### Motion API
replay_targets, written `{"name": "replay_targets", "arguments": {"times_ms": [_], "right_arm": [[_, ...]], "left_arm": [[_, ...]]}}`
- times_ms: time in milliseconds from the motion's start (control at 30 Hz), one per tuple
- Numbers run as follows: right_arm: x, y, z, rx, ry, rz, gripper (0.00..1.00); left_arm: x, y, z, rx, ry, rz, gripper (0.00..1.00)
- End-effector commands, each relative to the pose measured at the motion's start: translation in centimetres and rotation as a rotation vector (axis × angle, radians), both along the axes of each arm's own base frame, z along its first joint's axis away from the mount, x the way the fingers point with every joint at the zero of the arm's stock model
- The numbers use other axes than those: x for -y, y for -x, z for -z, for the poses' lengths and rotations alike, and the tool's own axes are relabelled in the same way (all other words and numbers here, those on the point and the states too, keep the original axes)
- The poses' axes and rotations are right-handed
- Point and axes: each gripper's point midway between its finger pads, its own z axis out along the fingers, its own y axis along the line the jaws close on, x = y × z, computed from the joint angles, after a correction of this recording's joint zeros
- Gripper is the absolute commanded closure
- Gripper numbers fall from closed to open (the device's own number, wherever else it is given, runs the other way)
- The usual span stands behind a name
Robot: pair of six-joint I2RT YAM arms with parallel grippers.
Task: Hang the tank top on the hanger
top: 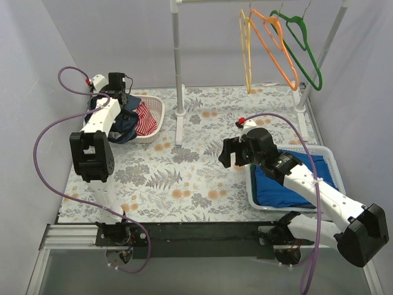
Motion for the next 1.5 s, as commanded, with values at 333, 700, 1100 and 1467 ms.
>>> {"name": "replay_targets", "arguments": {"times_ms": [333,700,1100,1467], "right_arm": [[-1.7,-1.3,-3.7,0.08,-0.074,-0.029,0.08],[-2.0,-1.8,-6.1,0.124,-0.082,-0.041,0.09],[-1.8,-2.4,-12.6,0.241,-0.128,-0.035,0.09],[-1.1,0.7,-13.1,0.218,-0.209,-0.068,0.09]], "left_arm": [[0.1,-0.1,-16.9,0.306,-0.047,0.076,0.92],[4.3,4.5,-34.1,0.732,-0.022,0.341,1.0],[14.0,14.3,-47.0,1.087,0.137,0.812,1.0],[27.7,19.4,-34.3,0.814,0.473,0.979,1.0]]}}
